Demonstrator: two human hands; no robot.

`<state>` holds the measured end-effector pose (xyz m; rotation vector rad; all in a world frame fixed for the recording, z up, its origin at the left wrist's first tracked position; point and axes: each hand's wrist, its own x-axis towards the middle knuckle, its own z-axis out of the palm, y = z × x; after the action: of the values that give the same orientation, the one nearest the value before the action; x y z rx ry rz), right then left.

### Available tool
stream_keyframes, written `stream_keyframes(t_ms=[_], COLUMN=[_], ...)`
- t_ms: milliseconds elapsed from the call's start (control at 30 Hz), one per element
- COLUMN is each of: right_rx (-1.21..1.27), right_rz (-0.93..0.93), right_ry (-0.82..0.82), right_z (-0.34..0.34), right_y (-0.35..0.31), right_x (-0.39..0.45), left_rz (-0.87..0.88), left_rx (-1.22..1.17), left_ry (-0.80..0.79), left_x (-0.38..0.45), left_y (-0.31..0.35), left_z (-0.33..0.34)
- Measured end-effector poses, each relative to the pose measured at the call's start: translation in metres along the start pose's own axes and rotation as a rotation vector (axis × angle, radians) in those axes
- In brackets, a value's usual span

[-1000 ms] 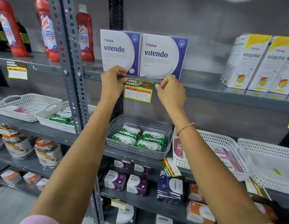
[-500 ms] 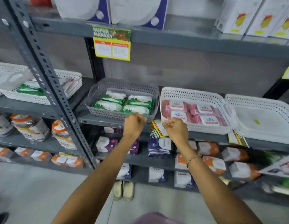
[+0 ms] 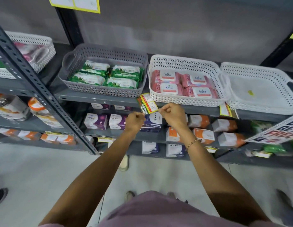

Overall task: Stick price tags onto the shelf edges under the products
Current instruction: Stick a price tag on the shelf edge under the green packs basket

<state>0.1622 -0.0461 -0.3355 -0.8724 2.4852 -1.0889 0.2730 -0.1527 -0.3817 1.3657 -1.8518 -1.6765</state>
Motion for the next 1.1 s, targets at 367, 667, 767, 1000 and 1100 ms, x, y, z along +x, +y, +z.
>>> stream_keyframes(t_ms=[367,667,767,1000,1100], right_rx=[-0.064,-0.379,-0.434,-0.227,-0.138], right_rz=[-0.203,-0.338,-0.35,-0.291,-0.227], right_ry=[-0.07,-0.207,-0.184,-0.113,-0.05], right_z=[0.004,0.011,0.016,0.038,0.053], right_y=[-0.03,-0.053,-0.055,-0.067,-0.072], right_x=[0.011,0.025,0.025,0.022,0.016], left_rz=[0.068,0.44,0.481,0.482,0.467], left_rx=[0.322,0.898,0.904,0.812,0.732], left_ry=[-0.216,-0.482,-0.407,-0.068,0.104], left_x=[0.01,-0.008,-0.006,0.008,0.015], left_y=[0.034,0.064,0.067,0.056,0.042], left_z=[-0.049,-0.102,-0.119,-0.14,-0.139])
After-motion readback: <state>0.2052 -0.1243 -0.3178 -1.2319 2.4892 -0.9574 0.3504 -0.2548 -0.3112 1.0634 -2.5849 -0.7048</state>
